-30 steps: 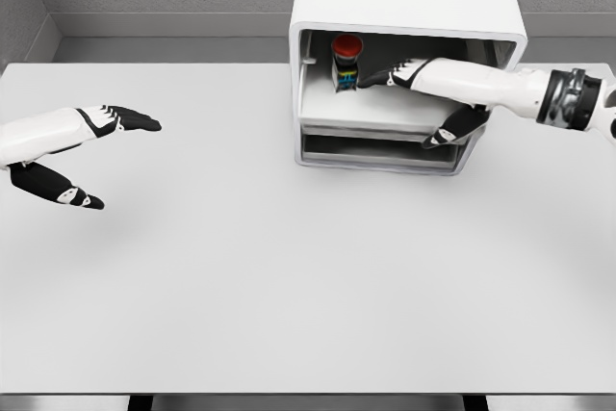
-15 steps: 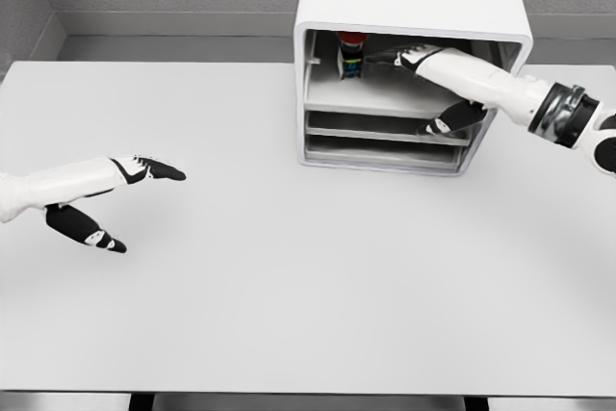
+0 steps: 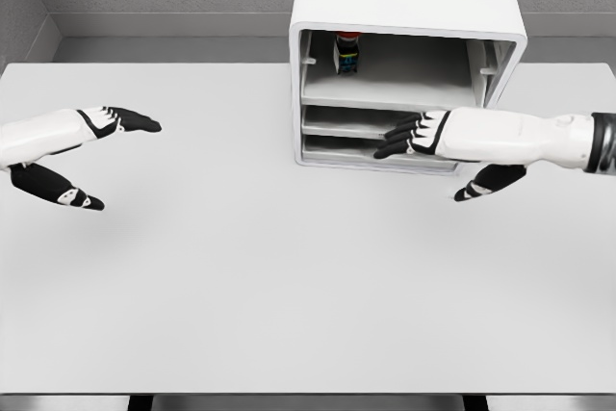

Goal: Slide open multi-storey tabletop storage cabinets and put open load switch and slide close multi-storey tabletop storage cabinets

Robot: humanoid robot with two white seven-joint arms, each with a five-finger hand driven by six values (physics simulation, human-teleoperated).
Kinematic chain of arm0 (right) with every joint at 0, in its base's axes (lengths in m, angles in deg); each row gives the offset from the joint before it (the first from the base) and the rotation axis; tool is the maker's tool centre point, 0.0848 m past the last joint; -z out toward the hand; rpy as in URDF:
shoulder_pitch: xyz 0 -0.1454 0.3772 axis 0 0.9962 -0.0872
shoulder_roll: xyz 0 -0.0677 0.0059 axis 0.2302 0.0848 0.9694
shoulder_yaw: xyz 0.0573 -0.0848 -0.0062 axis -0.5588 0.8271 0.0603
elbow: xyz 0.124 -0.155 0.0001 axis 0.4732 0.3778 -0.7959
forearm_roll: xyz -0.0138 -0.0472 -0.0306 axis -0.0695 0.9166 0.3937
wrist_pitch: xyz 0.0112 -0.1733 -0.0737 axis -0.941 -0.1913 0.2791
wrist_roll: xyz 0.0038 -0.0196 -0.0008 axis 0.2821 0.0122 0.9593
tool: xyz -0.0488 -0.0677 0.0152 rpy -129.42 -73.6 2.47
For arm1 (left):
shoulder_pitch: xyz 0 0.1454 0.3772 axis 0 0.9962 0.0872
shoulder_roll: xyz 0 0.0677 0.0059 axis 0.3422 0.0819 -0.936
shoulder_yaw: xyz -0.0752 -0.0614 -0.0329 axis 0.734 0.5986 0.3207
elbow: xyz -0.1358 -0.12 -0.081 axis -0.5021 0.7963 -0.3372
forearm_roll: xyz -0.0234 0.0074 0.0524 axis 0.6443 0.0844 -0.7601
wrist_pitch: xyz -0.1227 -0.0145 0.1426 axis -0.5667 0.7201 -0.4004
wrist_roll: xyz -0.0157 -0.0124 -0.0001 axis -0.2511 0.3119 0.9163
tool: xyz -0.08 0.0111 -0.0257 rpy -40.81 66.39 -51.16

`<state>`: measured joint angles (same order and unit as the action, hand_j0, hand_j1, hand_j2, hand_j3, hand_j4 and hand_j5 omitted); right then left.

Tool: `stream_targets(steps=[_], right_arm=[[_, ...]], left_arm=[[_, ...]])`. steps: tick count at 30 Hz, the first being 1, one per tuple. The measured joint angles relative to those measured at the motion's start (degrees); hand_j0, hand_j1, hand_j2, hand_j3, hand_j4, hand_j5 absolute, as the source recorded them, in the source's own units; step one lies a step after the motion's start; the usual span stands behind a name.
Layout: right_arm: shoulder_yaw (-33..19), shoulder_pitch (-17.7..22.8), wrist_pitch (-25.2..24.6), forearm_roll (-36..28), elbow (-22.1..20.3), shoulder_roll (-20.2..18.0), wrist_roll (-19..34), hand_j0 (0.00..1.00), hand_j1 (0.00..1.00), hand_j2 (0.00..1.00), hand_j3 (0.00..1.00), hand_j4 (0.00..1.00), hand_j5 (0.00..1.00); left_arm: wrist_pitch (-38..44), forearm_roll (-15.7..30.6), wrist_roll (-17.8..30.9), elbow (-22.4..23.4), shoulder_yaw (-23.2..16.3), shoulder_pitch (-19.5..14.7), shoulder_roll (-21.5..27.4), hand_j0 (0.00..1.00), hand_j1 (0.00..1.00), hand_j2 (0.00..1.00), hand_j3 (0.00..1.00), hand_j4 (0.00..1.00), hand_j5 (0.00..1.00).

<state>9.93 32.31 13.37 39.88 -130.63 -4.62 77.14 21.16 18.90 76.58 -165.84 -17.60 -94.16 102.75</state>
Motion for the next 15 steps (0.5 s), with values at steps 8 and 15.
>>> stream_targets(steps=[8, 15], right_arm=[[2.6, 0.3, 0.1, 0.1, -0.2, -7.0, -0.3, 1.0, 1.0, 1.0, 1.0, 1.0, 1.0], [3.2, 0.8, 0.1, 0.1, -0.3, -8.1, -0.3, 1.0, 1.0, 1.0, 1.0, 1.0, 1.0]], left_arm=[[0.0, -0.1, 0.0, 1.1, 0.0, -0.1, -0.2, 1.0, 1.0, 1.0, 1.0, 1.0, 1.0], [0.0, -0.2, 0.1, 3.2, 0.1, -0.2, -0.6, 1.0, 1.0, 1.0, 1.0, 1.0, 1.0]])
